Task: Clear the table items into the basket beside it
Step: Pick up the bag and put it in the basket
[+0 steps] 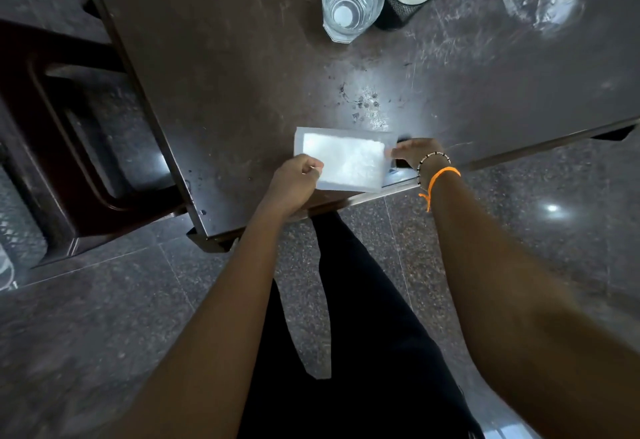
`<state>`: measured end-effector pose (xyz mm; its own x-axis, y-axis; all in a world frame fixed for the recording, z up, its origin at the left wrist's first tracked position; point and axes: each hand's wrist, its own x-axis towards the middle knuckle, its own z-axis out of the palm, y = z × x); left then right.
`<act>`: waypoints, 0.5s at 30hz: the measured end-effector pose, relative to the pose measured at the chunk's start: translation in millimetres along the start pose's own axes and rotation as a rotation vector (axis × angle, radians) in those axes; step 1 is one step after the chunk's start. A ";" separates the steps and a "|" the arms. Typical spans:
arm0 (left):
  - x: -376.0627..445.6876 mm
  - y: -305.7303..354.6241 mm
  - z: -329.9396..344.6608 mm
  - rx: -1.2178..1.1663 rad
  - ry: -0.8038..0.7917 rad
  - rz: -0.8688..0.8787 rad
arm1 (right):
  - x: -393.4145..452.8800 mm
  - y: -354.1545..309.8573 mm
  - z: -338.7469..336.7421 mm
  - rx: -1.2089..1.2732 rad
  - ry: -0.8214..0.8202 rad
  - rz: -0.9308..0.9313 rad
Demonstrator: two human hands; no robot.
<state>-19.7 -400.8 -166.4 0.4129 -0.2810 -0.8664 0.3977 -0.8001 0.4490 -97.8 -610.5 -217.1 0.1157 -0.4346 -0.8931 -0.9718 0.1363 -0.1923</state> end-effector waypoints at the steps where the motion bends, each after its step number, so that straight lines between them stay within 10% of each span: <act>1: 0.2 -0.1 -1.9 0.016 0.027 0.019 | -2.8 -2.0 3.7 0.051 0.000 -0.042; 15: 20.6 17.4 -39.9 0.536 0.127 0.375 | -58.8 -57.6 50.6 0.030 -0.087 -0.654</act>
<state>28.5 -399.3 -167.7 0.5504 -0.5529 -0.6256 -0.2407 -0.8226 0.5152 -38.2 -547.7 -174.1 0.6975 -0.3627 -0.6180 -0.6897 -0.1057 -0.7163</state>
